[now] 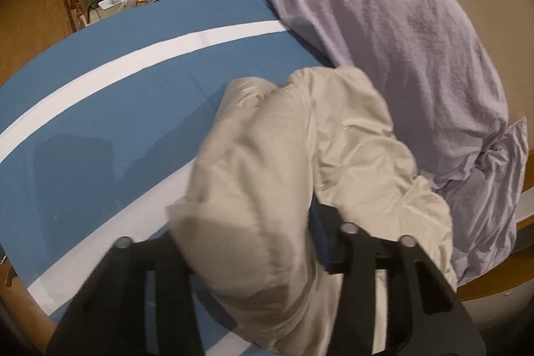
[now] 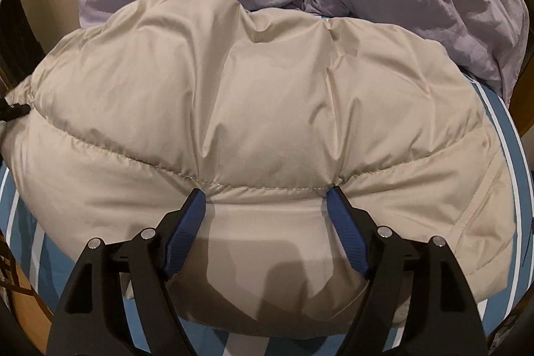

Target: Fold large clothes

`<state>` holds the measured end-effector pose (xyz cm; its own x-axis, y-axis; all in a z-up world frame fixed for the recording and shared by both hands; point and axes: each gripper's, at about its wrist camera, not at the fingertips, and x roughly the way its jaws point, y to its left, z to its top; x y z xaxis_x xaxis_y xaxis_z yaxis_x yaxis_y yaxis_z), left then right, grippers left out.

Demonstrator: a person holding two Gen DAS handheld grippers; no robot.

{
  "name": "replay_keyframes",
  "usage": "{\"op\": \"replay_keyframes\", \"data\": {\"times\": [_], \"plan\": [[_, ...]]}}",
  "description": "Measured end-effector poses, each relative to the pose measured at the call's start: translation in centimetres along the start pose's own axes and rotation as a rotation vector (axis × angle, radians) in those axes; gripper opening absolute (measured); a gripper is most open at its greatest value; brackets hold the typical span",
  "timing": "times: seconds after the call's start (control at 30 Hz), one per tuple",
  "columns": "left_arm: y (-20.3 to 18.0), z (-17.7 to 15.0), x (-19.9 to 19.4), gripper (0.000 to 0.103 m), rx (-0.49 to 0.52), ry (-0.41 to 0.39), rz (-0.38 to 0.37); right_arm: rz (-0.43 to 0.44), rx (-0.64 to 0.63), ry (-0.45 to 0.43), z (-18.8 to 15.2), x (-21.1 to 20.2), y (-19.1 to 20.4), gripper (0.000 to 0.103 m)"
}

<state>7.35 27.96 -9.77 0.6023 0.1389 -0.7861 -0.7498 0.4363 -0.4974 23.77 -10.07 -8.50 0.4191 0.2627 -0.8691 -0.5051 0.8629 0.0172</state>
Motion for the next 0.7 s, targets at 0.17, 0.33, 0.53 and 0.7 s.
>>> {"op": "replay_keyframes", "data": {"times": [0.17, 0.33, 0.53, 0.7], "plan": [[-2.0, 0.5, -1.5, 0.031, 0.034, -0.018, -0.06, -0.023, -0.027, -0.016, -0.6, 0.5, 0.3, 0.077], [-4.9, 0.5, -3.6, 0.03, 0.084, -0.04, -0.153, -0.033, -0.042, -0.016, -0.7, 0.8, 0.5, 0.077], [-10.9, -0.7, -6.7, 0.029, 0.207, -0.056, -0.305, -0.031, -0.047, -0.016, -0.8, 0.7, 0.5, 0.077], [-16.8, -3.6, -8.9, 0.029, 0.36, -0.037, -0.426, -0.015, -0.045, -0.017, -0.6, 0.6, 0.2, 0.077]]}}
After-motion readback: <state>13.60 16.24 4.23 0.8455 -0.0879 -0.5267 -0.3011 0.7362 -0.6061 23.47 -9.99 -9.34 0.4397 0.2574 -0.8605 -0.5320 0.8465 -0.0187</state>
